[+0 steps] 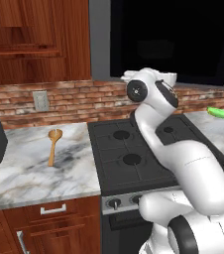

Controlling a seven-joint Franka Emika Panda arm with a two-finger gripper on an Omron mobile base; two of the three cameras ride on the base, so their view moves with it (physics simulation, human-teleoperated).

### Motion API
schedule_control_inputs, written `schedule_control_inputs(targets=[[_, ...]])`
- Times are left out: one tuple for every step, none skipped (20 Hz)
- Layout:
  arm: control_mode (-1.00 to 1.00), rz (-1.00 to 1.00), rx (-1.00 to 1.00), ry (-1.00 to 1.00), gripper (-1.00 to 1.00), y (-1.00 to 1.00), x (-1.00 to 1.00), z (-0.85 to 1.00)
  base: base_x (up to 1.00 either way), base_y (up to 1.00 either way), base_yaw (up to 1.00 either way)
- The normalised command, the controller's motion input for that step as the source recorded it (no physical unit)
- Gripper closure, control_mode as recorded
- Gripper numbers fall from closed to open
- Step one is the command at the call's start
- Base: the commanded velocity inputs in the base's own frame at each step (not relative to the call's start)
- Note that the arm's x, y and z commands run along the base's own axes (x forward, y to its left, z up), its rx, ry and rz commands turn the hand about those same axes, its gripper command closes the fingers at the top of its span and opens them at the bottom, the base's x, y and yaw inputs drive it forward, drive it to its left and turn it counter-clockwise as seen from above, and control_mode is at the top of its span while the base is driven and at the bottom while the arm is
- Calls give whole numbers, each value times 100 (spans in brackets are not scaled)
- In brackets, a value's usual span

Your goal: Close the microwave door.

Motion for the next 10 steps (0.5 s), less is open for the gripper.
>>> schedule_control_inputs(targets=[[-100,23,5,0,-100,-45,43,0,0,0,0],[-100,23,5,0,-100,-46,41,0,0,0,0],[-100,23,5,0,-100,-41,39,4,0,0,0],[-100,23,6,0,-100,-39,39,9,0,0,0],[-100,21,6,1,-100,-35,36,19,0,0,0],[-100,19,6,6,-100,-32,32,30,0,0,0],[-100,18,7,9,-100,-29,29,35,0,0,0],[-100,17,7,9,-100,-28,28,34,0,0,0],[-100,16,7,11,-100,-27,27,36,0,0,0],[-100,16,7,11,-100,-26,26,35,0,0,0]])
